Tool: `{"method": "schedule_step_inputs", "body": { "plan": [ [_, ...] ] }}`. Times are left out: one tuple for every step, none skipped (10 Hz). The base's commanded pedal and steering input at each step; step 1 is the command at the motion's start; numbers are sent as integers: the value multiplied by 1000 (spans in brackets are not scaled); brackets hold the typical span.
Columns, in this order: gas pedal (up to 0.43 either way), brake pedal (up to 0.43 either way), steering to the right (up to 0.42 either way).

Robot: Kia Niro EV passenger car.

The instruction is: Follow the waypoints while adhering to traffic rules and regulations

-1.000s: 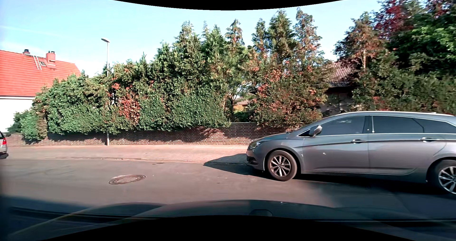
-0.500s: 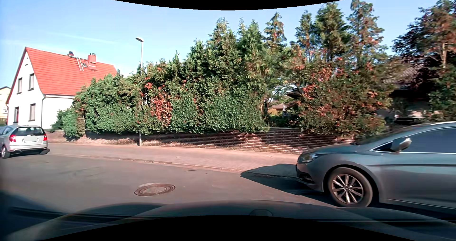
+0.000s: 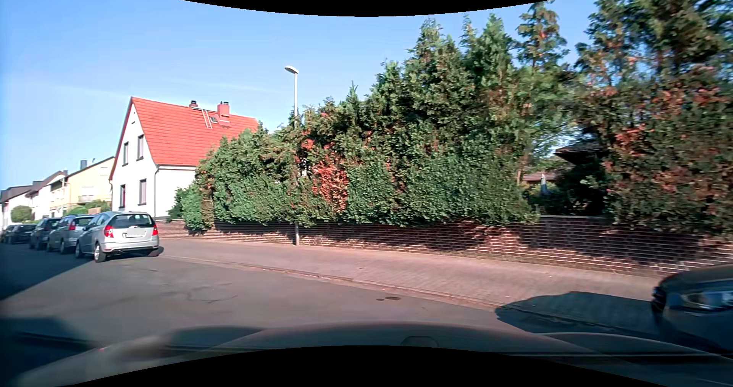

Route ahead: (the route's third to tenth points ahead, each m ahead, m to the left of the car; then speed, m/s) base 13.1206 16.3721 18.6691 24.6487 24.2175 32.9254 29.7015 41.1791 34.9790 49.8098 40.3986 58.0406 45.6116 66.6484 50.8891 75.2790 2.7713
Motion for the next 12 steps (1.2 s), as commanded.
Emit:
{"method": "schedule_step_inputs", "body": {
  "plan": [
    [197,0,-721],
    [197,0,-703],
    [197,0,-688],
    [197,0,-676],
    [209,0,-668],
    [209,0,-664],
    [209,0,-659],
    [209,0,-651],
    [209,0,-640],
    [209,0,-635],
    [220,0,-630],
    [220,0,-615]
  ]
}}
